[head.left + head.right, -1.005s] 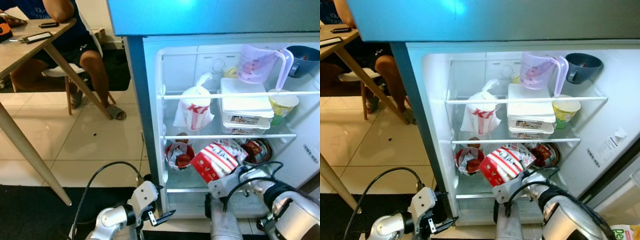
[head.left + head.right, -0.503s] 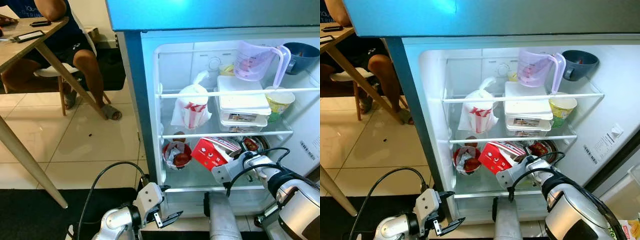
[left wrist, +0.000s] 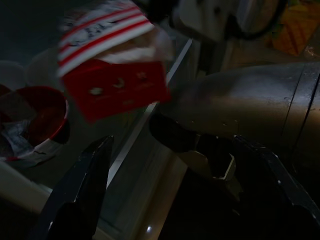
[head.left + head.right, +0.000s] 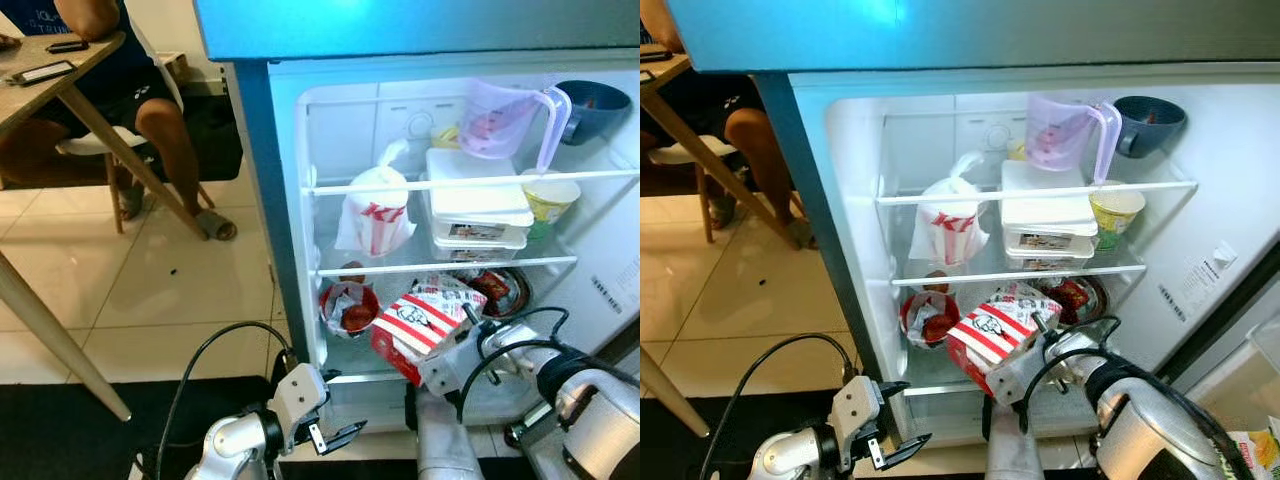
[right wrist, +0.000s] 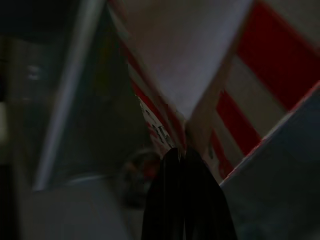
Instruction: Restocking fridge
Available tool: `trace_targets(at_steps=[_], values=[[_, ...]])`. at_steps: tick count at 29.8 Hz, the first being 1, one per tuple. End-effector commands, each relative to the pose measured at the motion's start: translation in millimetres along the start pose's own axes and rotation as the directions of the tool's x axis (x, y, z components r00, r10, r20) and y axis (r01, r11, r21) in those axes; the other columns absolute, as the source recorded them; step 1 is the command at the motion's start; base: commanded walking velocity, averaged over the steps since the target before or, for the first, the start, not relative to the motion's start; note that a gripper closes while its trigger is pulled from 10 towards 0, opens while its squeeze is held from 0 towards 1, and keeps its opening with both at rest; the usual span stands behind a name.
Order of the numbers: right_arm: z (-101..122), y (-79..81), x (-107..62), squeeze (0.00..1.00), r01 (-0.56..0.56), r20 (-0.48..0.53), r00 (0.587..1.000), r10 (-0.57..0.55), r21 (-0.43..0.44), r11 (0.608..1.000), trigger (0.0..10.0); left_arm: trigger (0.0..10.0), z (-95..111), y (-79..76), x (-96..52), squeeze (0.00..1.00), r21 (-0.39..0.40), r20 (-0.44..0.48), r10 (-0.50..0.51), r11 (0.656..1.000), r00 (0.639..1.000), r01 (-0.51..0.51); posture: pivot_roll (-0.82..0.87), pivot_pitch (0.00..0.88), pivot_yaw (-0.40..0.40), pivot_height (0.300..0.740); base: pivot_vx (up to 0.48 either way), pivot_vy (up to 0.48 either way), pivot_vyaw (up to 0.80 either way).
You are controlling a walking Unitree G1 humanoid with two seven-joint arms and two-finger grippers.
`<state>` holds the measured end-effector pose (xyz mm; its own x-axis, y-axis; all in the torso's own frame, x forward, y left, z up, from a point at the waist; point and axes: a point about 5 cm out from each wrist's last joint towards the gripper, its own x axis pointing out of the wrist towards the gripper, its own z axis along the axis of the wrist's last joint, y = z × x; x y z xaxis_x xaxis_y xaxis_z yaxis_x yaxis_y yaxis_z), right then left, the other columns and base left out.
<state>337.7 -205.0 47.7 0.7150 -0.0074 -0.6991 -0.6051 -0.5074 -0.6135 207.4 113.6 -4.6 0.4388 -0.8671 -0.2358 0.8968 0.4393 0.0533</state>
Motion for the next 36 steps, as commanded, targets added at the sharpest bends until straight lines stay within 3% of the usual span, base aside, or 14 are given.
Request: trace_targets(at_steps=[1,6,16,26,36], values=[[-4,-6.6,-2.0,0.0,0.015,0.013,1.0,-0.015,0.014,1.0,10.0,10.0,-3,-1.2,-1.3,0.0,-0.013,-0.014,-0.001,1.0,1.0,0.001,-0.12,0.044,0.013,0.335,0.0,0.0,0.0],[-6,-4.6,-3.1,0.0,-0.004,0.02,1.0,0.004,0.025,1.0,10.0,10.0,-2,-1.2,-0.2,0.0,-0.013,-0.014,-0.002,1.0,1.0,0.002,-0.12,0.041,0.012,0.32,0.0,0.0,0.0],[-13,26.5,-6.8,0.0,-0.193,0.049,0.98,0.191,0.024,0.981,10.0,10.0,-2,-1.7,2.6,0.0,-0.011,-0.016,-0.007,1.0,1.0,0.007,-0.13,0.034,0.006,0.3,0.0,0.0,0.0],[-31,24.1,-21.1,0.0,-0.23,0.059,0.972,0.229,0.008,0.973,10.0,10.0,-3,-3.1,2.9,0.0,-0.011,-0.018,-0.011,1.0,1.0,0.011,-0.13,0.037,0.007,0.3,0.0,0.0,0.0],[-27,44.0,-31.8,0.0,-0.345,0.096,0.935,0.342,0.018,0.938,10.0,10.0,-2,-2.7,2.2,0.0,-0.008,-0.015,-0.015,1.0,1.0,0.015,-0.14,0.042,0.011,0.3,0.0,0.0,0.0]])
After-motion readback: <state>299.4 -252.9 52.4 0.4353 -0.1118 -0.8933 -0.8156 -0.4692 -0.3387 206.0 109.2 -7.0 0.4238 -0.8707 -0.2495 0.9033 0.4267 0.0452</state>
